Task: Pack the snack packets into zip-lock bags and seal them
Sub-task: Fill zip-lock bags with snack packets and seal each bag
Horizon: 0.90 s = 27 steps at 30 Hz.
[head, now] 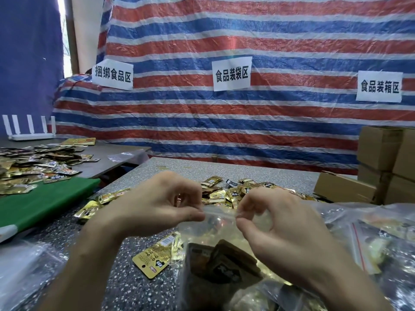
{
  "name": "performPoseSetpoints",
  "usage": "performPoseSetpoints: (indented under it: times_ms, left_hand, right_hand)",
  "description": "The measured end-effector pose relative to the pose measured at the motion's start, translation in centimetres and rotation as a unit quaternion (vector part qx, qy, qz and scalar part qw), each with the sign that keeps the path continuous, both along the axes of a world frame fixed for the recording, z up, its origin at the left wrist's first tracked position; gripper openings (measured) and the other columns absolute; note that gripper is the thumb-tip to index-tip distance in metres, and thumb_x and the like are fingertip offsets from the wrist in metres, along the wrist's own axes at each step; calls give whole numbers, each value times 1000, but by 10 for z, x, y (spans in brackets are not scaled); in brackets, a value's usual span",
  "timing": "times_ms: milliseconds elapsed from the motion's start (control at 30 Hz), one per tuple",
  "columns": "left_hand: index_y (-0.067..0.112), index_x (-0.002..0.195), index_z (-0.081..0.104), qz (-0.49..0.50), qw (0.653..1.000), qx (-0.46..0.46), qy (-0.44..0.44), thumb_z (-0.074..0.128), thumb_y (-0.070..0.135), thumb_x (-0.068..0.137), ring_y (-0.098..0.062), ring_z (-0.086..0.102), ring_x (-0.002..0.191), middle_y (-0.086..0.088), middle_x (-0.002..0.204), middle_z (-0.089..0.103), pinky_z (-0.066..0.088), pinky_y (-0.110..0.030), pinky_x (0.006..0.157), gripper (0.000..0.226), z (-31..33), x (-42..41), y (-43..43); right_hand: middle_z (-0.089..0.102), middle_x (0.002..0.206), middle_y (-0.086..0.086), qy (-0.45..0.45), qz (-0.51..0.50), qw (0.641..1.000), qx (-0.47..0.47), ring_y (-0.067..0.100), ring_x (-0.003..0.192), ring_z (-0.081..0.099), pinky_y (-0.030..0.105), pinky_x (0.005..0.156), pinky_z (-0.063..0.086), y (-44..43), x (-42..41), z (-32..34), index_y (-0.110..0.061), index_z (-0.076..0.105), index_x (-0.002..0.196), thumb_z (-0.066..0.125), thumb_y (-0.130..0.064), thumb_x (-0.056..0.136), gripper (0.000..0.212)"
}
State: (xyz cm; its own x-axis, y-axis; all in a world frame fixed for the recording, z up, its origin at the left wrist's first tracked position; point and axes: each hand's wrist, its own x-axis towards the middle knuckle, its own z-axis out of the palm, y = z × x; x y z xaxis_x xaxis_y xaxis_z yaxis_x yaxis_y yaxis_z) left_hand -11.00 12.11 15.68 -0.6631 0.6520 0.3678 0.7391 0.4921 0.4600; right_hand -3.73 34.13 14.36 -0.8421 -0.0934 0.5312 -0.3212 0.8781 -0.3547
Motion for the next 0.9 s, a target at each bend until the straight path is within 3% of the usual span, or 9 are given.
performPoseSetpoints:
  times_ms: [100,200,333,433,567,667,767,900]
  left_hand:
    - [20,71,65,-20,999,-5,35,74,26,88,-6,51,66,11,65,57,43,-34,64,20,-1,3,8]
    - [22,73,66,-49,997,-9,64,71,36,85,-9,54,66,11,66,58,43,-28,60,19,0,8,14]
    - [21,76,73,-57,998,29,-13,73,45,84,-15,55,63,1,67,64,45,-44,62,25,0,3,9]
    - [25,75,74,-60,997,20,-47,65,52,83,-15,58,64,3,68,67,46,-44,62,30,0,-1,3]
    - [32,70,70,-73,997,26,-7,67,48,87,-11,55,61,9,62,59,45,-40,57,23,-2,-3,5]
    - [30,69,65,-91,996,17,20,65,48,87,-15,52,60,5,62,55,42,-44,55,25,-3,0,12]
    - [35,75,71,-112,993,30,-34,66,44,88,-7,58,63,10,66,63,45,-30,58,17,-3,2,16]
    - [27,91,76,-116,991,24,-61,64,41,92,-11,64,71,4,76,69,52,-35,66,19,-4,1,17]
  right_hand:
    - [59,92,-25,3,15,999,31,-3,95,47,29,85,39,-6,3,0,-38,60,91,54,-57,81,23]
    - [60,90,-20,7,31,999,23,0,93,49,35,83,43,-7,2,0,-35,61,90,62,-47,89,12]
    - [64,84,-18,-5,35,999,-18,3,90,55,39,82,47,-3,1,3,-39,64,86,69,-39,85,5]
    - [65,82,-20,-6,23,999,-27,1,87,56,38,84,47,-3,0,1,-39,65,87,69,-37,82,7]
    - [60,89,-25,-14,44,999,-4,-5,92,51,28,81,45,-10,1,-1,-39,60,94,56,-51,79,20]
    - [61,86,-20,-8,66,998,-14,1,88,53,35,77,49,-14,3,1,-36,62,94,54,-49,79,21]
    - [62,82,-18,-16,57,998,-30,4,85,56,40,75,50,-9,4,4,-37,64,93,66,-37,85,8]
    - [61,78,-21,-26,48,998,-41,3,81,57,39,73,51,-8,7,6,-41,65,89,57,-44,71,20]
